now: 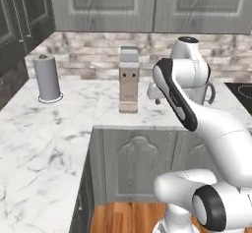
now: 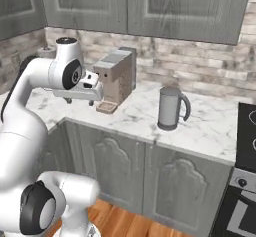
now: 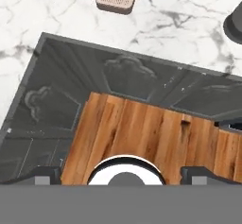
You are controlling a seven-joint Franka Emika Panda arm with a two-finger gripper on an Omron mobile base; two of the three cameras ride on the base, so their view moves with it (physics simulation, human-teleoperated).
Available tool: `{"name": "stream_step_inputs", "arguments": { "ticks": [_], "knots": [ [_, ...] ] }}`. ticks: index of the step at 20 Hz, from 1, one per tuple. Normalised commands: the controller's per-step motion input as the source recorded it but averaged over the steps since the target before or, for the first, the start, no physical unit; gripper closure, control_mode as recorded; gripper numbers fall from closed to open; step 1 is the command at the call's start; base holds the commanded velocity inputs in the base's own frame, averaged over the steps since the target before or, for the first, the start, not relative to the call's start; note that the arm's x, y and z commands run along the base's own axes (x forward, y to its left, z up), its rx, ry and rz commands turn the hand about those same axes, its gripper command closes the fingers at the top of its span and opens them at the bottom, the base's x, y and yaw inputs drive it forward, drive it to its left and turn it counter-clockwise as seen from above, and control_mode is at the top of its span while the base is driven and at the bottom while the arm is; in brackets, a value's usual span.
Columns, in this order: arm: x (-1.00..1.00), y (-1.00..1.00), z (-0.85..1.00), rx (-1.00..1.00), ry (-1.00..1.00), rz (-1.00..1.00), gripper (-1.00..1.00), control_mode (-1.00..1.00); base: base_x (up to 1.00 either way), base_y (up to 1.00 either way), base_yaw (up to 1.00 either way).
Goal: Navigate to the coffee machine.
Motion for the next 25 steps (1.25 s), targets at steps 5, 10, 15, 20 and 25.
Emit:
{"name": "stream_step_inputs", "arguments": {
  "ticks": [5,10,15,20,25],
  "knots": [
    [0.00,0.00,0.00,0.00,0.00,0.00,-1.00,1.00,0.88,0.37,-0.44],
    [0.00,0.00,0.00,0.00,0.00,0.00,-1.00,1.00,0.96,0.55,-0.15],
    [0.00,0.00,0.00,0.00,0.00,0.00,-1.00,1.00,0.57,0.43,-0.05],
    [0.00,0.00,0.00,0.00,0.00,0.00,-1.00,1.00,0.90,0.43,-0.05],
    [0.00,0.00,0.00,0.00,0.00,0.00,-1.00,1.00,0.88,0.39,-0.06]
  ]
}}
